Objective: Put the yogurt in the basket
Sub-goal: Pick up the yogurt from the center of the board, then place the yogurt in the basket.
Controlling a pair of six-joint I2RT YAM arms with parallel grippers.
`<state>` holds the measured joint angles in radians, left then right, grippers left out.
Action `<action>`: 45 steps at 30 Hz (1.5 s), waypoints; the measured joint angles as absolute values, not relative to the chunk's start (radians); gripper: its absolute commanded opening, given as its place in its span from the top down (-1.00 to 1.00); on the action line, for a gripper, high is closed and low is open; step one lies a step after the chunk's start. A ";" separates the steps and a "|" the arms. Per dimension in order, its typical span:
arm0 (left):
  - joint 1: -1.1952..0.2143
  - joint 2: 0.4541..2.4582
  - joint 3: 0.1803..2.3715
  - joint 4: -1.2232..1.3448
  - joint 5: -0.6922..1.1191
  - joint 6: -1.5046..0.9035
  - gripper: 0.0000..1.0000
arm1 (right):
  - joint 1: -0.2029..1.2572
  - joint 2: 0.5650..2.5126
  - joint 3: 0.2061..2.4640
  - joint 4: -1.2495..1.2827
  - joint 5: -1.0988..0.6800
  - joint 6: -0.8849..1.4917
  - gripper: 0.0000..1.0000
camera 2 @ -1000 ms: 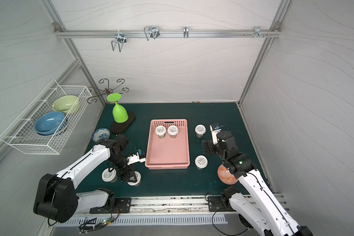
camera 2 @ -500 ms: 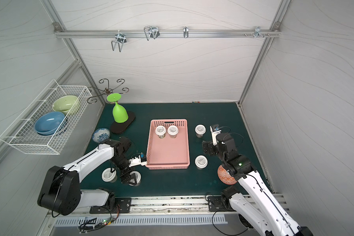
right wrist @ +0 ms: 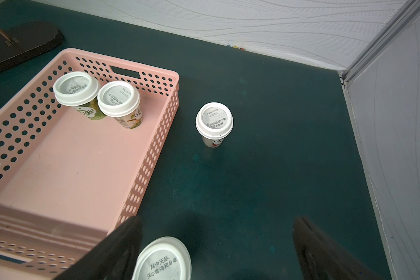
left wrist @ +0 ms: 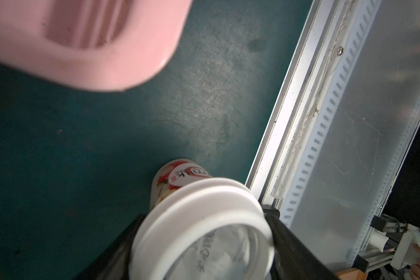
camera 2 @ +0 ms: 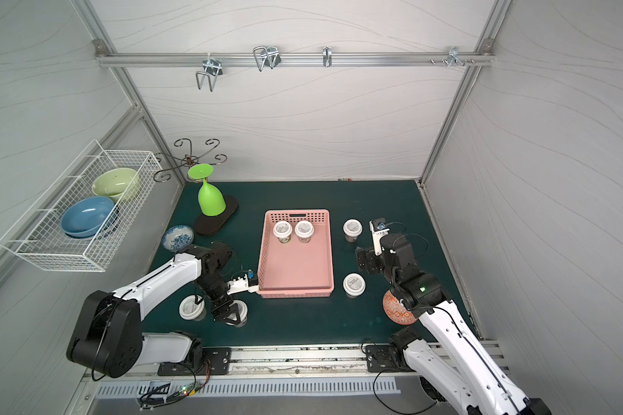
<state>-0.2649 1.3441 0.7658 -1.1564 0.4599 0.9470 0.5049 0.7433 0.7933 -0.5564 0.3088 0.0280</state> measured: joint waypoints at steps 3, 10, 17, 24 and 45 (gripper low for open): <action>-0.265 1.335 0.768 -1.179 0.459 0.947 -0.45 | 0.505 0.743 0.793 -0.556 0.311 0.028 -0.98; -0.268 1.256 0.859 -1.281 0.454 0.947 -0.44 | 0.507 0.742 0.791 -0.553 0.318 0.028 -0.98; -0.269 1.228 1.043 -1.396 0.452 0.942 -0.42 | 0.510 0.736 0.777 -0.551 0.326 0.028 -0.98; -0.306 1.297 1.275 -1.427 0.490 0.898 -0.40 | 0.511 0.736 0.776 -0.548 0.334 0.028 -0.98; -0.485 1.812 1.580 -1.186 0.451 0.772 -0.39 | 0.527 0.694 0.776 -0.546 0.341 0.029 -0.98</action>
<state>-0.4850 1.8118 1.5803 -1.1862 0.4511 0.7715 0.5270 0.6937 0.7761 -0.5457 0.3408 0.0288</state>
